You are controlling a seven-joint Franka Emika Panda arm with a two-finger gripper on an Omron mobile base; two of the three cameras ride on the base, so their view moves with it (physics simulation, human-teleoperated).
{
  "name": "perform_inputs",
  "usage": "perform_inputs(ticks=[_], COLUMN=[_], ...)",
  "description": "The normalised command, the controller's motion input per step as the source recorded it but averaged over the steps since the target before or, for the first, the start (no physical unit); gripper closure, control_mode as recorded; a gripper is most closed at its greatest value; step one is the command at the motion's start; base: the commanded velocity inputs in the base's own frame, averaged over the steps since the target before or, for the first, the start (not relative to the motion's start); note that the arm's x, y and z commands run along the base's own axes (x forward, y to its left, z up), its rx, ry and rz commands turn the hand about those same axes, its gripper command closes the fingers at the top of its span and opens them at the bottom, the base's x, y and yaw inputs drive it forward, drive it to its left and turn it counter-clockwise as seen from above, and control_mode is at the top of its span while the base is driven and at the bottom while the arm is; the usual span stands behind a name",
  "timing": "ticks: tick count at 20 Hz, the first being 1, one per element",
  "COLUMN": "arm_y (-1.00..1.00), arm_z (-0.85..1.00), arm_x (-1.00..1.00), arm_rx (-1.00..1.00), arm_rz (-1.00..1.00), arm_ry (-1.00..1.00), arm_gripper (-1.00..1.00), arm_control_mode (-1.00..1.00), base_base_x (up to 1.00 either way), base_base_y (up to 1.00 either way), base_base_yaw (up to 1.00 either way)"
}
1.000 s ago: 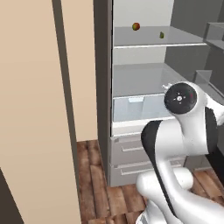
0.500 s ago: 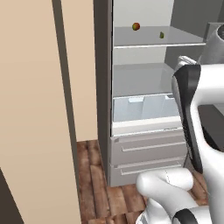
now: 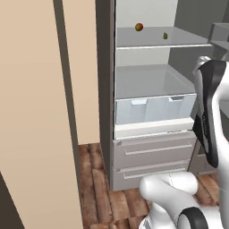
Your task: Take the lemon wedge from the fridge and place it on the plate with fish on the dining counter.
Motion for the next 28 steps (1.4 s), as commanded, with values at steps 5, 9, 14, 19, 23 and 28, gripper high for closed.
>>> perform_inputs(ticks=[5,9,14,19,23,28], arm_y=[-0.06,-0.39,-0.38,-0.17,0.0,0.0], arm_z=[0.0,0.0,0.0,0.0,0.0,0.0], arm_x=[0.02,0.29,0.54,0.28,0.0,0.0], arm_rx=[0.0,0.0,0.0,-0.01,-0.06,0.0], arm_rz=[0.01,0.0,0.0,0.03,0.07,0.01], arm_ry=[0.0,0.0,0.0,-0.02,-0.13,-0.01], arm_gripper=[-1.0,-1.0,-1.0,-1.0,-1.0,-1.0], arm_control_mode=[-1.0,-1.0,-1.0,-1.0,-1.0,-1.0], base_base_x=[0.0,0.0,0.0,0.0,0.0,0.0], base_base_y=[0.0,0.0,0.0,0.0,0.0,0.0], base_base_yaw=[0.0,0.0,0.0,0.0,0.0,0.0])
